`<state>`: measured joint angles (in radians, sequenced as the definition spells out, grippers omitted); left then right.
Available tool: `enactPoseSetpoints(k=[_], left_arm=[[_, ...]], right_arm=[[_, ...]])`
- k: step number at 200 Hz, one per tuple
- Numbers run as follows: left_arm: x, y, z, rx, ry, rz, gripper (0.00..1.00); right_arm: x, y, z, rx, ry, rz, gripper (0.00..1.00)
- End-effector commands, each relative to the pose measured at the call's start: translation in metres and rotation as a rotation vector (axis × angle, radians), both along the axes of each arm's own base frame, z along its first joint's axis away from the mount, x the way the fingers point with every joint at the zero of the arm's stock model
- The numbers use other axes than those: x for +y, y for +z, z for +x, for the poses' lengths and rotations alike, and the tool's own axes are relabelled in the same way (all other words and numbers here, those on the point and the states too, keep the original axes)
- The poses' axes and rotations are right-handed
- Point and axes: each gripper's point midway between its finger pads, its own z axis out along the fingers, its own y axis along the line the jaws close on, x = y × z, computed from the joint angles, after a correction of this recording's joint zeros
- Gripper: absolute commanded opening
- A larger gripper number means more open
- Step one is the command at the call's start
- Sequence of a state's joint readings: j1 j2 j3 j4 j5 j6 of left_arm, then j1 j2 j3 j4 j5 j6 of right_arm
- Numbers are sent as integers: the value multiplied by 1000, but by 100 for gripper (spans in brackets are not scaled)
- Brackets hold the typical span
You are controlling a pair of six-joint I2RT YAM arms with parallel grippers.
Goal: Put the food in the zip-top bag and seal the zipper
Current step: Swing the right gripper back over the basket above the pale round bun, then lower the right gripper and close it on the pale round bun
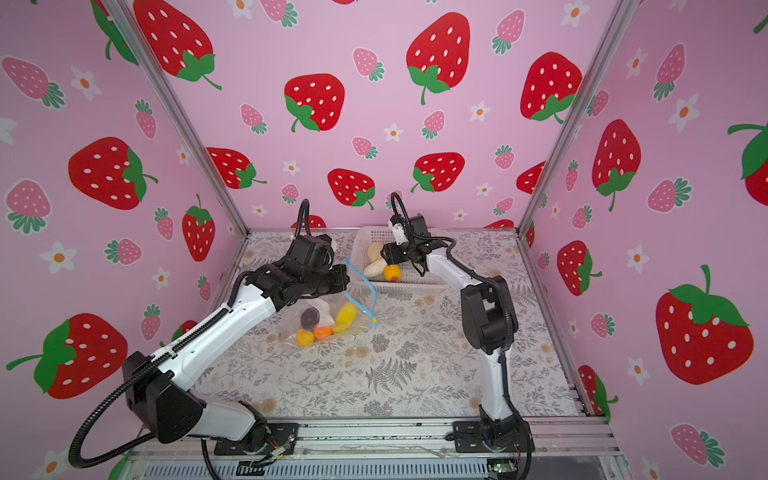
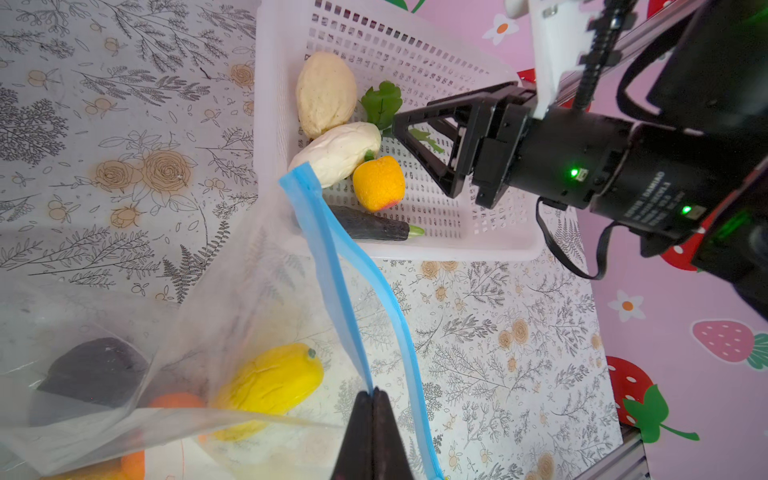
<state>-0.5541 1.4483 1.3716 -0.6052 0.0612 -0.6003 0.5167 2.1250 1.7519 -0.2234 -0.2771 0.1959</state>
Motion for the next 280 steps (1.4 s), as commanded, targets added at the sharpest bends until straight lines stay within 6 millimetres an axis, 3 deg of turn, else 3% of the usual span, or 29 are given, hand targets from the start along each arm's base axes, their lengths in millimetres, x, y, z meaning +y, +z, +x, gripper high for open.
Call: enactPoseSetpoints(k=[1,34,84,108,203,280], left_arm=[[5,-3,1,13,22,9,0],[6,-5,2,18,25,15,0],[7,-7,4,24,26,15,0],[5,-8,4,28,21,11,0],[8,-6,5,27,22,9,0],[8,-6,5,26,23,6,0]], right_arm=[[5,-7,17,-33,4,-6,69],[14,-21,37,-27,12,7,73],[25,-36,46,-14,26,42,82],[29,-40,50,-8,25,58,92],[41,-49,76,-6,-23,108,92],[51,-64,84,12,-39,133,92]])
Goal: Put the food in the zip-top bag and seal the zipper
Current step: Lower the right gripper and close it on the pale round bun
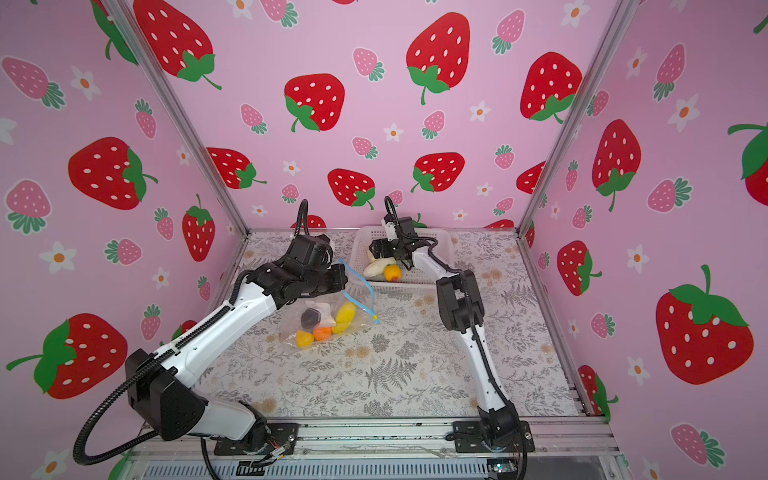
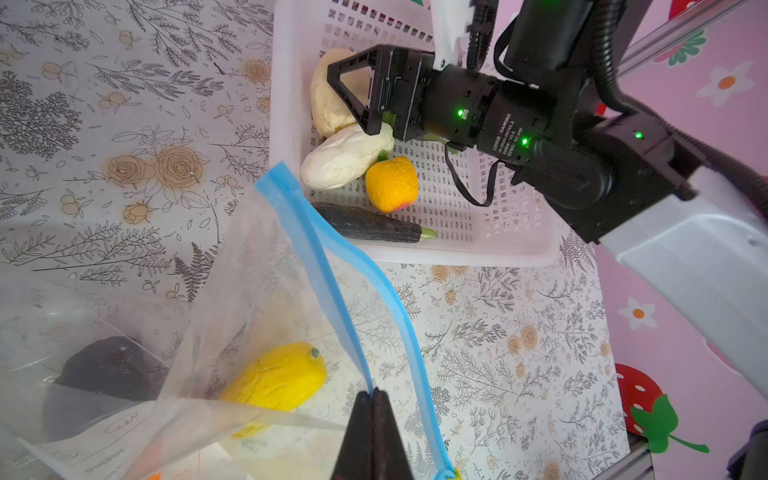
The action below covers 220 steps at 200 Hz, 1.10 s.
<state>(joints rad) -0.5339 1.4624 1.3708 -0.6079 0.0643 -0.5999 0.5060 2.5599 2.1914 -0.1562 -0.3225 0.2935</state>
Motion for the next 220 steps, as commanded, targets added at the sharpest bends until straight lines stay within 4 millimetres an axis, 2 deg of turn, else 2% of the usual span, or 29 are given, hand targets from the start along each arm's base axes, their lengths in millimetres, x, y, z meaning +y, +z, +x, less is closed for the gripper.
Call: enactPoseSetpoints(k=[1,96,152,220], left_arm=[[2,1,-1,10,5,-1,0],[3,1,-1,9,8,0,0],[5,0,-1,10,10,3,0],[5,-1,-1,11,11,0,0]], right_arm=[[6,-1,4,1,-7,22,92],[14,-11,9,8,-18,49,87],[18,-12,8,16,-10,71,79],[19,2,7,6,-4,85,69]])
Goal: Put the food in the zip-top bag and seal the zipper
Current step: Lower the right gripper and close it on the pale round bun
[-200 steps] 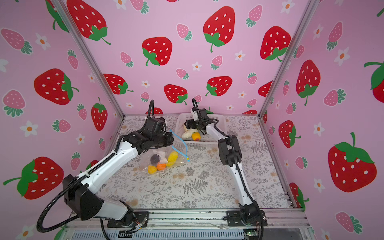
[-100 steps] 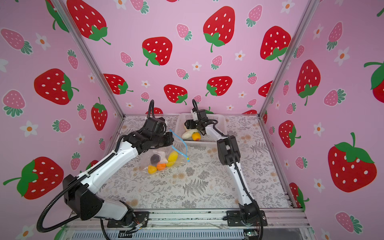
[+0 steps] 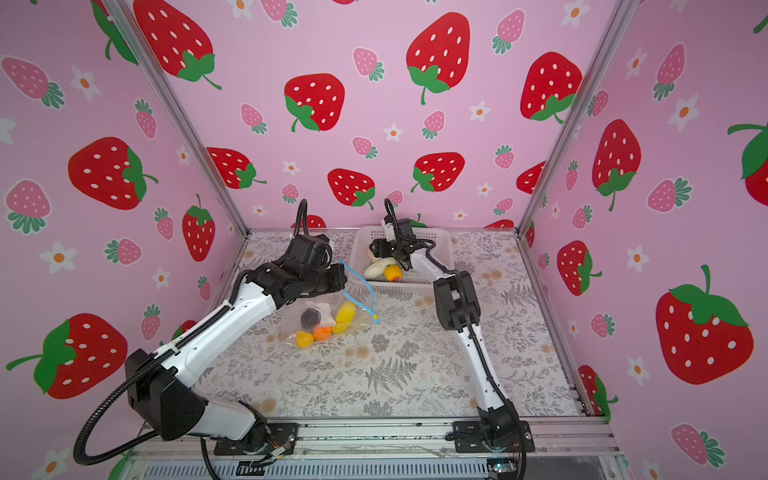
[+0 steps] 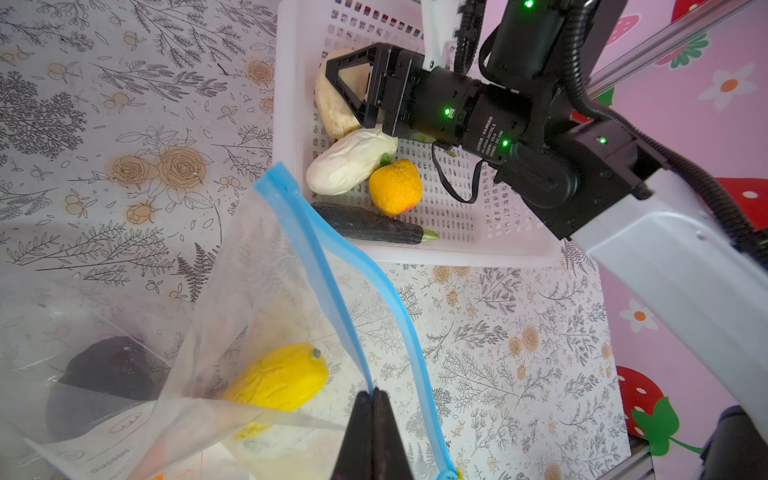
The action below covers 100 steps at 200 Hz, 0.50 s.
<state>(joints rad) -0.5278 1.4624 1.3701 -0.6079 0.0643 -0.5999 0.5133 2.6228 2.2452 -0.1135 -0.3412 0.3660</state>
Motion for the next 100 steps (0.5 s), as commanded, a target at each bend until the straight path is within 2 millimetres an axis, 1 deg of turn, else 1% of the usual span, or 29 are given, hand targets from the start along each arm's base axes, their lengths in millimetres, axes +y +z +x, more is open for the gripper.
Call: enactPoseSetpoints(k=[1,50,100], left_arm=[[3,-1,-2,12,7,0,0],[3,-2,-3,14,8,0,0],[3,-1,-3,10,10,-8,0]], right_arm=[[6,12,1,-19,13,22,69],[5,30,2,-45,8,32,64],[2,44,2,-65,1,34,62]])
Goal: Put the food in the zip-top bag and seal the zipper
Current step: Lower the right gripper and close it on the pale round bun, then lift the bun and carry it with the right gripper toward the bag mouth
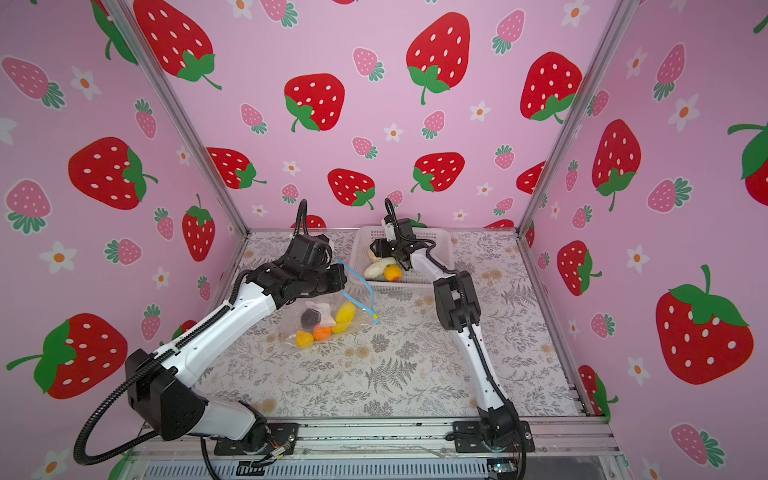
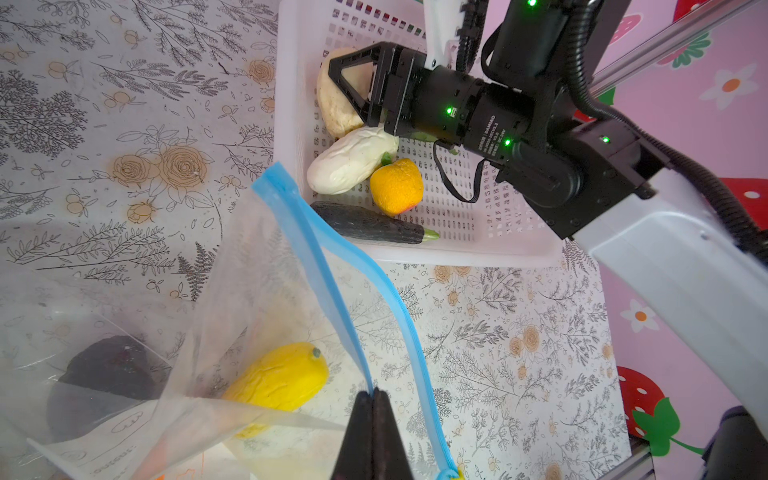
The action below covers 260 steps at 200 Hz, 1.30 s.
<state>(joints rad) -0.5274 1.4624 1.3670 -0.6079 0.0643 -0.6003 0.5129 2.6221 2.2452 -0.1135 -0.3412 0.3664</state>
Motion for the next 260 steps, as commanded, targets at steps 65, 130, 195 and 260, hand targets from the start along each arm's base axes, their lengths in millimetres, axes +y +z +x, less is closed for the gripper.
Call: enactPoseSetpoints(k=[65,130,195,260], left_arm=[[4,-1,-4,11,15,-12,0],[4,-2,-3,11,18,-11,0],[3,1,-4,6,13,-13,0],[2,6,-3,-2,7,-18,0]], right_arm=[[-3,63,3,-89,-11,41,62],[-8,90,-2,-117,-13,55,61],[-15,123,-32,-128,31,82,61],[-31,166,-93,-237,134,164,61]])
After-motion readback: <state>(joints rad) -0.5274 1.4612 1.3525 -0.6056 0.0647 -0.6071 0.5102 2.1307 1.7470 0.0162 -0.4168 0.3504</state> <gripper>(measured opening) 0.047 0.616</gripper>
